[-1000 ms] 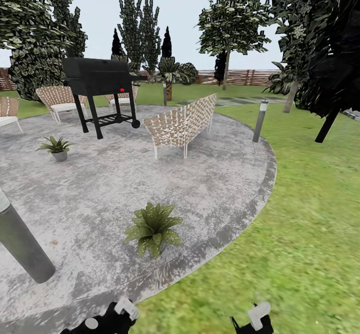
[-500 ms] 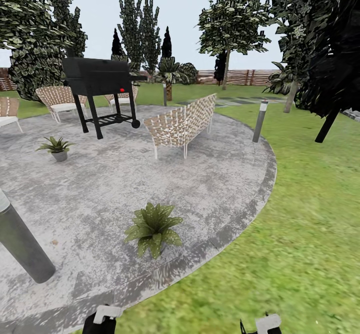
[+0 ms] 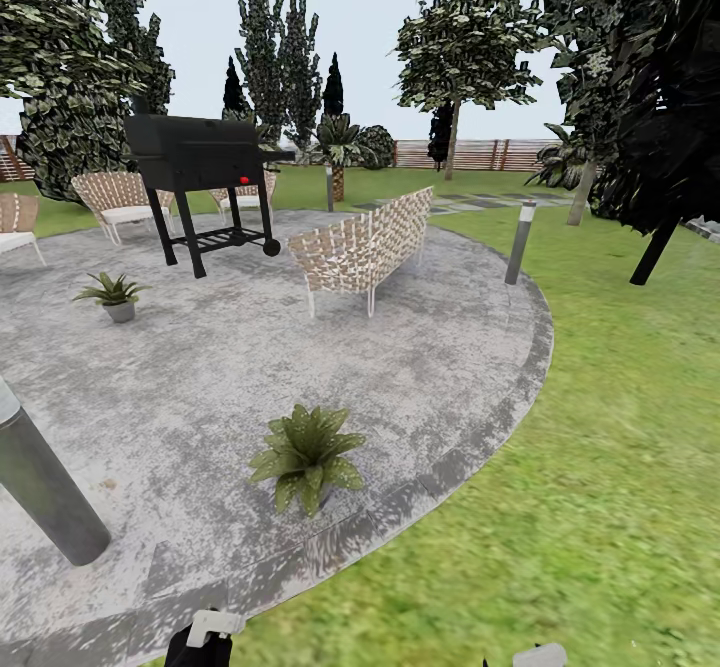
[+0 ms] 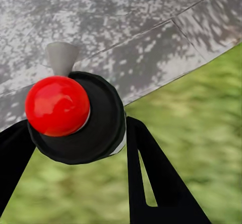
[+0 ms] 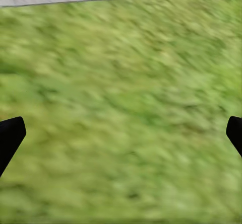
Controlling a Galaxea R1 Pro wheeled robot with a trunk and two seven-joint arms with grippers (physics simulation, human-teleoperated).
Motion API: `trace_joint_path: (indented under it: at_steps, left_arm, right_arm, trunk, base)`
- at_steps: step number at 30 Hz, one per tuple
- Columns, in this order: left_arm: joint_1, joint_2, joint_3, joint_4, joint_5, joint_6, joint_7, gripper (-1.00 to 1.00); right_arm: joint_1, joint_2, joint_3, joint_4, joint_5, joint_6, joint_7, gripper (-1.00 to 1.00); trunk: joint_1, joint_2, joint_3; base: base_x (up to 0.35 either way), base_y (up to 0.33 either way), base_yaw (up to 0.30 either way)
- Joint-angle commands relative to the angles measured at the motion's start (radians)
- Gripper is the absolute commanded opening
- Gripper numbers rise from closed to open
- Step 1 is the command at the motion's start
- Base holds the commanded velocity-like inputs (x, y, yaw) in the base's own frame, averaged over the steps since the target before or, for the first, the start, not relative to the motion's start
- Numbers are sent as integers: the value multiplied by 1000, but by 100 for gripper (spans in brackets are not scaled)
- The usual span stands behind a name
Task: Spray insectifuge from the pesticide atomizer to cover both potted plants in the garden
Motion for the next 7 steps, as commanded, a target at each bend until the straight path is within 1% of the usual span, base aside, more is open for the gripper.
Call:
trace_joint_path:
  at_steps: [1,4,7]
  left_arm:
    - [-1,0,-8,1,10,-3,-1,-100]
    - [-1,0,-9,1,10,-3,-1,-100]
    - [-1,-1,-9,0,11,-3,-1,-100]
  right_arm:
    - [-1,0,6,1,8,0,-10,100]
    - [-1,1,6,1,7,0,-10,100]
    - [-1,12,6,1,7,-1,-10,100]
  trunk:
    - [0,0,-1]
    - [0,0,-1]
    - [0,0,-1]
  base:
    - [0,0,0]
    - [0,0,0]
    - [0,0,0]
